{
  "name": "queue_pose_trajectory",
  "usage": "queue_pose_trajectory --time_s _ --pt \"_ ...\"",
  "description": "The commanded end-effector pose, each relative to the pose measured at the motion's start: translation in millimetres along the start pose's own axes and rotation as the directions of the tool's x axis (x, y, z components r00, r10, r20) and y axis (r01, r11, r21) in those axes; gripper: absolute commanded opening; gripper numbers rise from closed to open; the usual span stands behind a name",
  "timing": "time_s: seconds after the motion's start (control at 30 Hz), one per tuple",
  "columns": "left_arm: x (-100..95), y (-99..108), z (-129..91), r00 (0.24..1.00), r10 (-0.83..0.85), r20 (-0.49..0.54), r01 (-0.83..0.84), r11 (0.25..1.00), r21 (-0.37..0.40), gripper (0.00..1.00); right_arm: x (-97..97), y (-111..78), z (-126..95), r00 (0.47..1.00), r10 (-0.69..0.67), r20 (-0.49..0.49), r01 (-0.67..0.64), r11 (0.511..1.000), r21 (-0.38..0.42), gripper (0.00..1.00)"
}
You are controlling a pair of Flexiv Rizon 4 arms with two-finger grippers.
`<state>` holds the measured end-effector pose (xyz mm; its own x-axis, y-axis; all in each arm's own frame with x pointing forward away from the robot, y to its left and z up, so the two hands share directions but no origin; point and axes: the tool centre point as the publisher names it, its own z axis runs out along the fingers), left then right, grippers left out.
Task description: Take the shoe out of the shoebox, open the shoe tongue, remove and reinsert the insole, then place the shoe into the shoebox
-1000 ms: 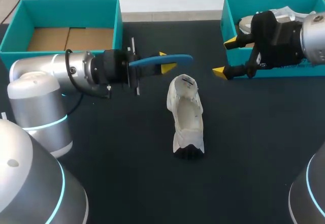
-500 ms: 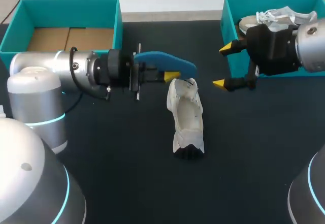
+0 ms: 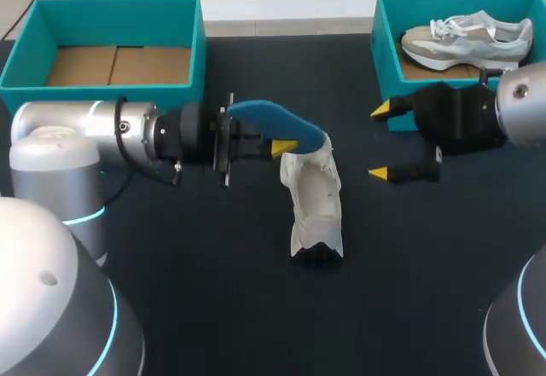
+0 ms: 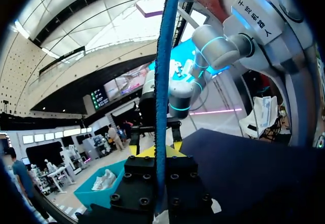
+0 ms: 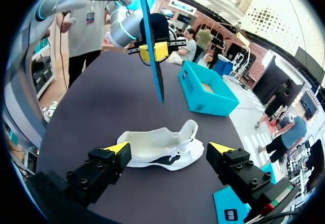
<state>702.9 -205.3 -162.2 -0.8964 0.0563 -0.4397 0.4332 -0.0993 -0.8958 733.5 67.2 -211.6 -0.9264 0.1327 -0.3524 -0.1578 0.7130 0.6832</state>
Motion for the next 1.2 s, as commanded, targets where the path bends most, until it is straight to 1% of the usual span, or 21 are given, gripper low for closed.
queue_pose_trajectory --time_s 0.03,0.07,0.1,0.13,0.17,0.2,0.27,0.3,0.33,0.37,0.4,0.9,1.0,1.07,1.1,1.2 --pt "0.9 23.6 -4.7 1.000 0.012 0.002 -0.012 1.000 0.011 0.00 9.2 -6.0 5.8 1.000 -0.011 -0.016 0.011 0.999 0.033 1.00" --pt "0.7 26.2 -5.3 1.000 0.009 0.001 -0.010 1.000 0.017 0.00 11.0 -6.5 6.7 1.000 -0.010 -0.023 0.011 0.999 0.035 1.00" --pt "1.0 29.6 -5.4 1.000 0.014 -0.014 -0.014 1.000 0.001 0.00 12.6 -7.3 8.0 0.999 -0.013 -0.030 0.014 0.999 0.042 1.00" --pt "1.6 32.0 -4.8 1.000 0.007 -0.021 -0.007 1.000 0.004 0.00 15.0 -8.2 9.9 0.999 -0.014 -0.047 0.017 0.999 0.048 1.00" --pt "2.4 34.1 -4.0 1.000 0.002 -0.027 -0.002 1.000 0.010 0.00 17.5 -10.0 12.3 0.998 -0.024 -0.059 0.028 0.997 0.065 1.00" --pt "4.1 36.1 -3.1 0.999 -0.003 -0.045 0.003 1.000 -0.001 0.00 20.8 -11.8 15.0 0.997 -0.037 -0.074 0.043 0.995 0.085 1.00" --pt "8.1 38.3 -2.8 0.999 -0.017 -0.049 0.017 1.000 0.005 0.00 28.2 -13.9 19.6 0.993 -0.055 -0.104 0.066 0.992 0.110 1.00" --pt "10.0 38.6 -3.2 0.999 -0.018 -0.048 0.019 1.000 0.005 0.00 31.3 -15.4 21.9 0.991 -0.049 -0.126 0.063 0.992 0.109 1.00" --pt "11.7 38.6 -3.8 0.999 -0.022 -0.046 0.022 1.000 0.003 0.00 33.9 -16.7 23.8 0.991 -0.055 -0.121 0.071 0.988 0.134 1.00" --pt "12.6 38.3 -4.4 0.999 -0.022 -0.036 0.022 1.000 -0.002 0.00 34.9 -17.2 24.5 0.991 -0.051 -0.121 0.068 0.988 0.140 1.00" --pt "13.9 36.1 -5.9 1.000 -0.015 -0.016 0.015 1.000 -0.010 0.00 34.9 -17.2 24.5 0.991 -0.051 -0.121 0.068 0.988 0.140 1.00" --pt "13.9 36.1 -5.9 1.000 -0.015 -0.016 0.015 1.000 -0.010 0.00 34.9 -17.2 24.5 0.991 -0.051 -0.121 0.068 0.988 0.140 1.00" --pt "18.3 35.7 1.8 0.999 -0.030 -0.033 0.028 0.998 -0.056 0.00 34.9 -17.2 24.5 0.991 -0.051 -0.121 0.068 0.988 0.140 1.00" --pt "18.8 36.9 2.0 0.999 -0.031 -0.025 0.028 0.994 -0.101 0.00 34.0 -22.4 27.3 0.993 -0.053 -0.108 0.069 0.986 0.151 1.00" --pt "19.0 37.2 1.9 0.999 -0.039 -0.024 0.037 0.994 -0.106 0.00 32.9 -25.4 29.0 0.993 -0.057 -0.103 0.075 0.982 0.175 1.00" --pt "19.0 38.9 1.0 0.999 -0.041 -0.017 0.038 0.991 -0.128 0.00 29.8 -34.2 33.4 0.994 -0.059 -0.096 0.077 0.980 0.185 1.00"
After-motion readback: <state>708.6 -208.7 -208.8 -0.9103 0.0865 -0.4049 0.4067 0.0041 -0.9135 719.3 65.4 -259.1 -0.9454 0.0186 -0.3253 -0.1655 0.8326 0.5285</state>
